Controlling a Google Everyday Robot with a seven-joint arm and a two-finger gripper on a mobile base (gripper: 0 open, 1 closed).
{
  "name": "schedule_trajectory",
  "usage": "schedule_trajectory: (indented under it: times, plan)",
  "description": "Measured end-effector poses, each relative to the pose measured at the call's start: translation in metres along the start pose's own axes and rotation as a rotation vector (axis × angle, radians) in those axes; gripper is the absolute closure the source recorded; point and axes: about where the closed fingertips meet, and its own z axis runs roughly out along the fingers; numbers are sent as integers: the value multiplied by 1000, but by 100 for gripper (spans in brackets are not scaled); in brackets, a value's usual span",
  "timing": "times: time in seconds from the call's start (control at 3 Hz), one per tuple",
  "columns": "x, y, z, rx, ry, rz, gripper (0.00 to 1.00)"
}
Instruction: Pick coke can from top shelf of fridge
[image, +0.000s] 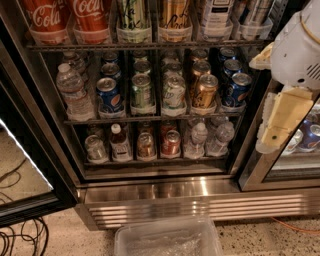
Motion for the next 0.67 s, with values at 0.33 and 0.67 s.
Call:
schedule_trajectory:
  times: [0.33,0.67]
  plan:
    - [0,0,0,0,0,0,0]
    - [-27,-6,10,-15,-104,-14,0]
